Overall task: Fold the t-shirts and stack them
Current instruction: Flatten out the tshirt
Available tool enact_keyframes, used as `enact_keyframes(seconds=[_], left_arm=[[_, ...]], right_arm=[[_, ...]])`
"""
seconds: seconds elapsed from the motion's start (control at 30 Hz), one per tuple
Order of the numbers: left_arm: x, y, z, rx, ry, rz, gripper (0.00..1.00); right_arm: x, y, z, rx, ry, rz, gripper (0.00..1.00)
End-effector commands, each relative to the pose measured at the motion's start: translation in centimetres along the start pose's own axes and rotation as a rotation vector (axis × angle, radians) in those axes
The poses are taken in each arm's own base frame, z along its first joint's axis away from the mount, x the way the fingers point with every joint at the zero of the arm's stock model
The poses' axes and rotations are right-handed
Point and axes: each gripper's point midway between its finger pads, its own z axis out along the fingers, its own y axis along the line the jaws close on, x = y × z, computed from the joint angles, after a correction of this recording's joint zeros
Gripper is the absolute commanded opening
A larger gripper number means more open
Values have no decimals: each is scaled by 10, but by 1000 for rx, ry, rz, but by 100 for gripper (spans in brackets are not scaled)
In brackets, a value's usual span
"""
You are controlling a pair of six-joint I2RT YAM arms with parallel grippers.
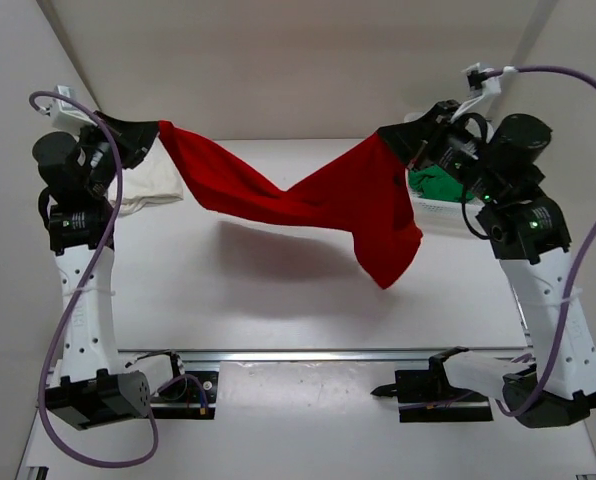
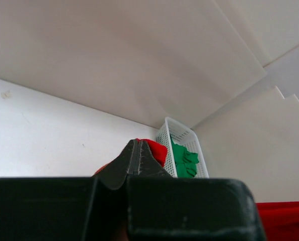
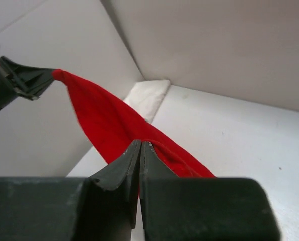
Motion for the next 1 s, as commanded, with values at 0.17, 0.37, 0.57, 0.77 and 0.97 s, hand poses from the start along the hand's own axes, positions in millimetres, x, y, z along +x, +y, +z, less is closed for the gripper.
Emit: enact_keyframes(seconds=[0.17,0.37,0.57,0.77,0.97], left_arm=[[7,-1,-6,-56,-25,85,0],[14,25,34,-30,7,-15,0],[-19,11,66,4,-21,-26,0],[-40,-10,48,25,-73,8,0],[-19,15,36,-43,-73,41,0]], right_arm=[[36,-60,12,-54,127,156,0],[43,-90,79,-55,183,196,0],[-39,-54,110,-129,96,126,0],[-44,5,79,-221,125,93,0],[4,23,2,-214,87,110,0]])
